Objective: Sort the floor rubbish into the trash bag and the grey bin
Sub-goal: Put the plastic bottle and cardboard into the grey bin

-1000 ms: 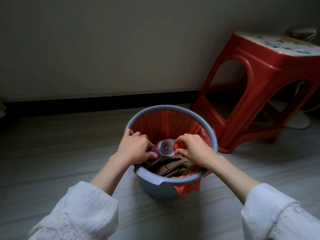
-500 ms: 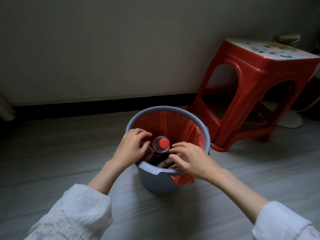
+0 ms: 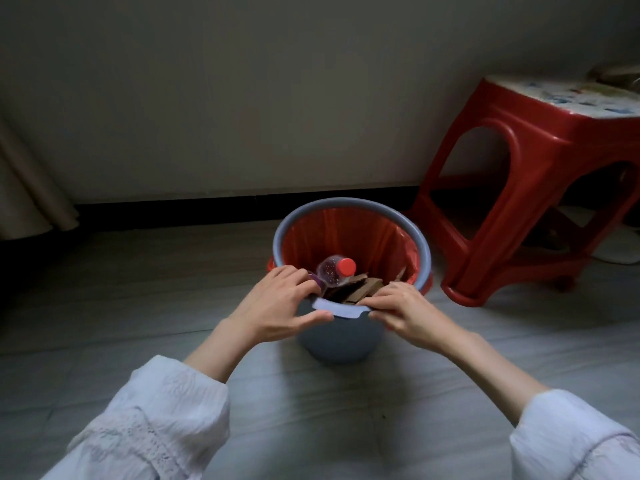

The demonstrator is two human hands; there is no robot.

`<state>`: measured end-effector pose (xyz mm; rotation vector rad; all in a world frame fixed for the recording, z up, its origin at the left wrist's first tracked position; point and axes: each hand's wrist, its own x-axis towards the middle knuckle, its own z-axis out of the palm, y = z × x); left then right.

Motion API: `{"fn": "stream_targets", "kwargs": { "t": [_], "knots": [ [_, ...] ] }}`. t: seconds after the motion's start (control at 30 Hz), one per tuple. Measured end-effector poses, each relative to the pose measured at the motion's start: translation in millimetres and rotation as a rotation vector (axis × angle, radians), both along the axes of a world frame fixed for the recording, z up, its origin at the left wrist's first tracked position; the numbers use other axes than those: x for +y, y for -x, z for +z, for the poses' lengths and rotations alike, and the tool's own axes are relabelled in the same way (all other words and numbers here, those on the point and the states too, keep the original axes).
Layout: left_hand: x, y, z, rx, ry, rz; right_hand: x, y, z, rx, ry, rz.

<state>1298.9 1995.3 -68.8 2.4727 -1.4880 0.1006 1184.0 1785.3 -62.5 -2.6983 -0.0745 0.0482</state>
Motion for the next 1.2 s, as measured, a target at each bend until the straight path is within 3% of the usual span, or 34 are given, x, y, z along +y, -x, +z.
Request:
{"fn": "stream_targets", "kwargs": {
  "t": [0.27,0.47,0.7,0.87,1.03,1.2],
  "knots": [
    [21.0,-22.2,4.1,0.053,-0.027,0.037,1.9,-65.8,7.5,-0.062,0.142,-0.070],
    [51.4,-48.2,-1.5,-0.119,0.079,0.168,26.5,-104.1,-1.1,-0.062,0.225,-0.097],
    [78.2,-71.8,-12.6,-0.174,0.190,0.322,59.0,-106.3,-12.6,-0.350,0.254,0.067],
    [59.7,-110.4,-10.5,-0.120,0.185,0.405,59.0,-149.9,-9.5,-0.346,0.234,-0.032],
    [32.1,-156.8,-10.0,-0.001,0.210,0.483,50.9,-196.8,-12.6,-0.378,0.408,-0.130],
    [14.6,-197.8,-11.2,0.005,0.200,0.493,44.0,-238.4,-11.6,-0.315,0.376,-0.205]
  ]
}}
